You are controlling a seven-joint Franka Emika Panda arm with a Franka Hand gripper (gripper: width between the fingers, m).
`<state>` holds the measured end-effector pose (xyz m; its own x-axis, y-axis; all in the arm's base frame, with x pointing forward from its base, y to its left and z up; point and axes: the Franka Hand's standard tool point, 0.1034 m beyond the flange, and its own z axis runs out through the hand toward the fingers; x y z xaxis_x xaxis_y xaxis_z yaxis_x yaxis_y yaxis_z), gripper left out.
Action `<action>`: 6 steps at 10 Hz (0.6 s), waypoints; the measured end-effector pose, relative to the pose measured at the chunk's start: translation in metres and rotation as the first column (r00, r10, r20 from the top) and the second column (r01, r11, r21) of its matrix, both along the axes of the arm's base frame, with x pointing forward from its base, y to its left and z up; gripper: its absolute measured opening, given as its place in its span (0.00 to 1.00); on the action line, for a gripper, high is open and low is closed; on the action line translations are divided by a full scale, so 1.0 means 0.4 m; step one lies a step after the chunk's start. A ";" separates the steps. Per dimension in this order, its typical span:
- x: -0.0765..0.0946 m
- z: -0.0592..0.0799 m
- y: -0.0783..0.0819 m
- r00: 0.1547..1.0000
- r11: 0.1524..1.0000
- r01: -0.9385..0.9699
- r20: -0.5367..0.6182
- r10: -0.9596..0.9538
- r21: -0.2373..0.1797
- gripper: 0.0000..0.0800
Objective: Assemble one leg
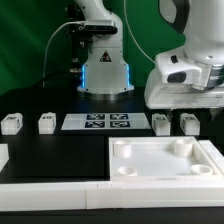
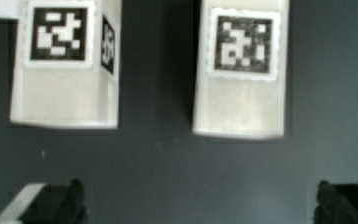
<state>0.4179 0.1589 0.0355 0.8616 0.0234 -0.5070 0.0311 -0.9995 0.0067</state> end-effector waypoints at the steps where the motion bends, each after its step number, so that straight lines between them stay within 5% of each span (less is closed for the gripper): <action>1: 0.000 -0.011 0.015 0.998 0.999 0.028 -0.051 -0.030 -0.029 0.81; 6: -0.015 -0.033 0.042 0.995 1.000 0.003 -0.097 -0.006 -0.031 0.81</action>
Offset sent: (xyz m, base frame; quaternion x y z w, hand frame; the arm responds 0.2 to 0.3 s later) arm 0.0000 0.0000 0.0000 0.0000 0.0000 0.0000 1.0000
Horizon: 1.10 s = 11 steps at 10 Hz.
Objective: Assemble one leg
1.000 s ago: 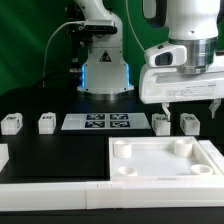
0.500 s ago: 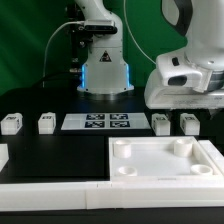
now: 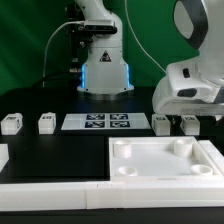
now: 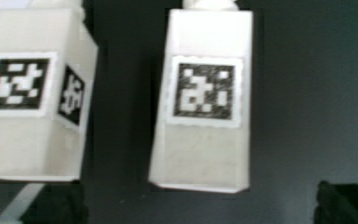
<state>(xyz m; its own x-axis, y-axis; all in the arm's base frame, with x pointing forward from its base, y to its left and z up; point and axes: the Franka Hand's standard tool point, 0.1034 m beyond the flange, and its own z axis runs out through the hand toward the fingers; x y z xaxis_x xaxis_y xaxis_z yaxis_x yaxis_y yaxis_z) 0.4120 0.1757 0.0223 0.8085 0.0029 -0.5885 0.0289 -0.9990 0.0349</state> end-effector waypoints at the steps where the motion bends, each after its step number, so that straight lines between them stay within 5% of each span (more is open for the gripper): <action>1: -0.013 -0.007 0.006 1.000 1.000 -0.009 -0.028 0.009 -0.004 0.81; 3: -0.015 -0.014 0.002 0.999 1.000 -0.019 -0.045 0.019 0.004 0.81; 5: -0.019 -0.019 -0.017 0.972 0.999 -0.039 -0.230 0.044 0.025 0.81; 11: -0.016 -0.039 -0.018 0.971 0.999 -0.034 -0.234 0.039 0.026 0.81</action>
Offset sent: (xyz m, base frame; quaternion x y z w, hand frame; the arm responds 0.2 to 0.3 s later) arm 0.0046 -0.0020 0.0008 0.0316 -0.2991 -0.0309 0.9532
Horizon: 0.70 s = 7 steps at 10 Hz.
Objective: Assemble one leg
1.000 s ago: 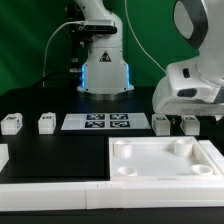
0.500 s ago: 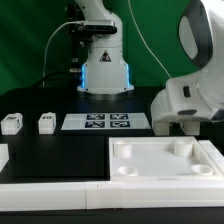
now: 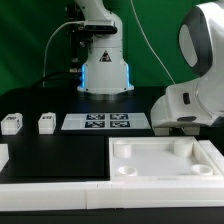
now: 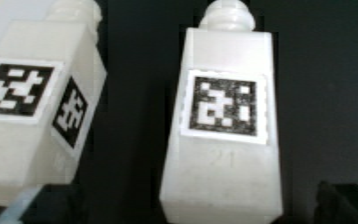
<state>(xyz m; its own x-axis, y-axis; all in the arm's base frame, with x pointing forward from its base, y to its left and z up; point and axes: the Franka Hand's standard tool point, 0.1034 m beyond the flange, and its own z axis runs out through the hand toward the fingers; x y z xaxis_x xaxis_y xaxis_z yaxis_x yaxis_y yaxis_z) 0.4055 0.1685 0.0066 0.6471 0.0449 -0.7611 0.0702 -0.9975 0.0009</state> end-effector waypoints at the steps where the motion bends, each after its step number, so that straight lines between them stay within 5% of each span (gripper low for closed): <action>1: -0.006 -0.004 -0.001 1.000 1.000 0.002 -0.001 -0.002 -0.003 0.81; 2: -0.011 -0.005 -0.001 1.000 1.000 0.014 -0.003 -0.014 -0.021 0.81; 4: -0.015 -0.006 -0.001 1.000 0.999 0.026 -0.005 -0.026 -0.037 0.49; 7: -0.015 -0.006 -0.002 0.999 0.998 0.034 -0.005 -0.034 -0.047 0.37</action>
Offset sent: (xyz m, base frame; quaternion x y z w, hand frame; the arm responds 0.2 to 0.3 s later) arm -0.0058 -0.0041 -0.0038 0.0153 -0.0109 0.0551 0.9983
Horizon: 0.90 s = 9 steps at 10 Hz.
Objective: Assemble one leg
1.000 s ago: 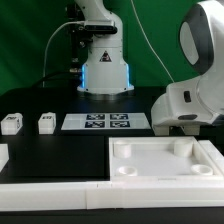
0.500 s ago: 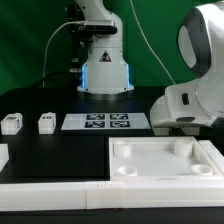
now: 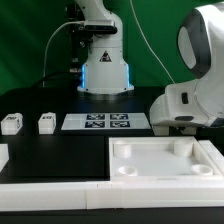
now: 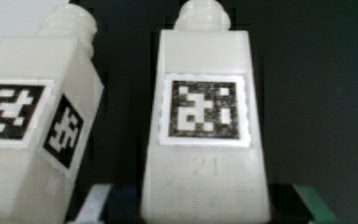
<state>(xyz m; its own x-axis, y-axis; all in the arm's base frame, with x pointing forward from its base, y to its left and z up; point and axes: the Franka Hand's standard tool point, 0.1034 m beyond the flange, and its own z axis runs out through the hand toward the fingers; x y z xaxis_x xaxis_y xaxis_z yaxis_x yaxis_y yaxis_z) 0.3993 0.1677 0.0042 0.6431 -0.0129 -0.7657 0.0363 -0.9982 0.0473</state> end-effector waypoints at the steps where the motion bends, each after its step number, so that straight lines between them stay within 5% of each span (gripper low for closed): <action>1: 0.000 0.000 0.000 1.000 1.000 0.000 0.000 0.000 0.000 0.37; 4: 0.003 0.007 0.001 1.000 1.000 0.000 0.003 0.000 -0.001 0.37; 9: 0.053 0.149 -0.030 0.999 1.000 0.009 0.041 -0.009 -0.001 0.37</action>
Offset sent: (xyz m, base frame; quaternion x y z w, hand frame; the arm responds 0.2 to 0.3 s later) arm 0.0007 -0.0019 0.0129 -0.0111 -0.0005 0.0259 0.9996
